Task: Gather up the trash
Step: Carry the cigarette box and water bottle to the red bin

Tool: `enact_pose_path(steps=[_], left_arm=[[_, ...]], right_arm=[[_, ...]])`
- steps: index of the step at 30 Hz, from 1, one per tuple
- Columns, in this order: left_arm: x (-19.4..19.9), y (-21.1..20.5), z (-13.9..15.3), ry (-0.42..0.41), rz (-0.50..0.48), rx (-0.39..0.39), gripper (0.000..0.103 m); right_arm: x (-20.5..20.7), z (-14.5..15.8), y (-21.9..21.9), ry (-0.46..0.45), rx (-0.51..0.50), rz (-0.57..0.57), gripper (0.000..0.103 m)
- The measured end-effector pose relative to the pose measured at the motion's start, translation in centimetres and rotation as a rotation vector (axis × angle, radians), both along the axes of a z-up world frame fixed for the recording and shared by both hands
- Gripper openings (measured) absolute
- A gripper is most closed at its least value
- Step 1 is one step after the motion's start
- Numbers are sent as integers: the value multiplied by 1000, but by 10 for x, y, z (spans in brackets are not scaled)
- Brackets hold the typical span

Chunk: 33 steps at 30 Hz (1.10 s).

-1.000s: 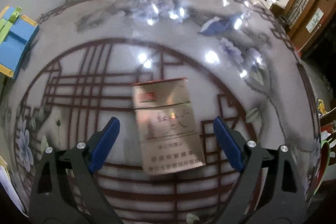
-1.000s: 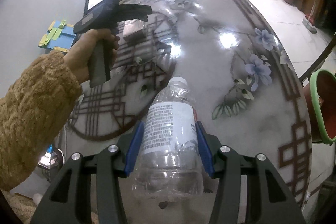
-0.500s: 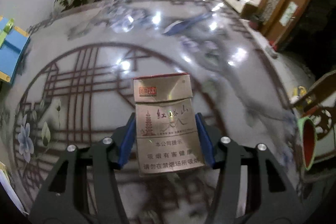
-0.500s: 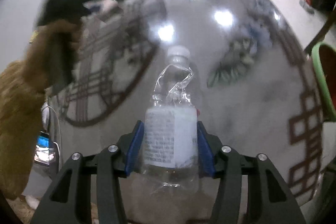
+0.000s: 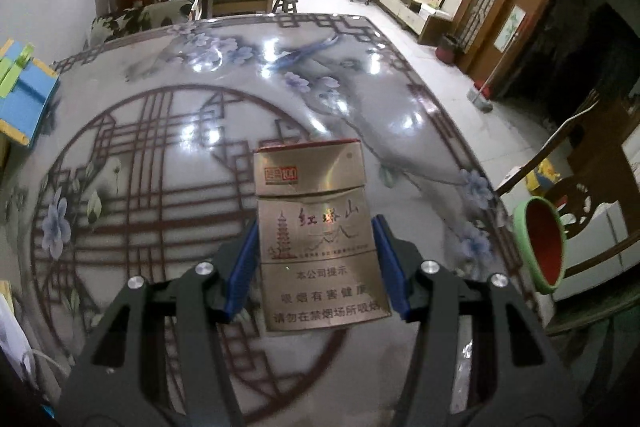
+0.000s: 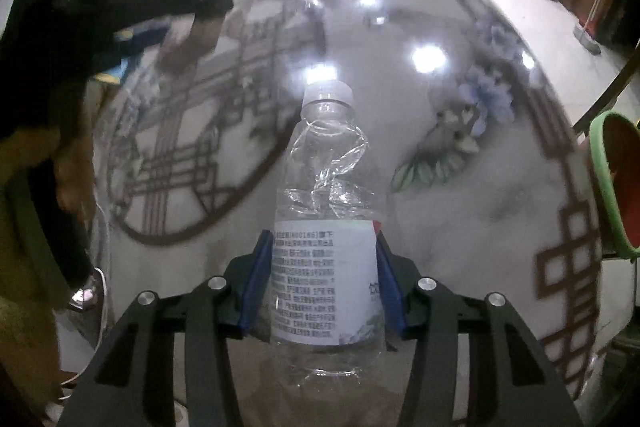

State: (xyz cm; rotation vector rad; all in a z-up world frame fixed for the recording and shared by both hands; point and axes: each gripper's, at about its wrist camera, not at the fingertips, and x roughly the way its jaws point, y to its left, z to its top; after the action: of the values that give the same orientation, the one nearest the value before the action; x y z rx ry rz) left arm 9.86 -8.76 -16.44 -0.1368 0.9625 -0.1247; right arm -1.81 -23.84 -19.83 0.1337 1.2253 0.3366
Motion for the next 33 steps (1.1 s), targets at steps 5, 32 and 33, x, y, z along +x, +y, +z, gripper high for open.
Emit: enact_pose_path(steps=[5,32,33], left_arm=[[-17,-4,15,-21,1,-16,53],[-22,-127,69,-116,-287,-34,53],[-22,-132,70,-119,-296,-30,53]], right_arm=[[1,27,-23,-66,22,-46,47],[-22,92,-144,-253,46,-371,47],[-22,93,-149,-255,48,-379,47]])
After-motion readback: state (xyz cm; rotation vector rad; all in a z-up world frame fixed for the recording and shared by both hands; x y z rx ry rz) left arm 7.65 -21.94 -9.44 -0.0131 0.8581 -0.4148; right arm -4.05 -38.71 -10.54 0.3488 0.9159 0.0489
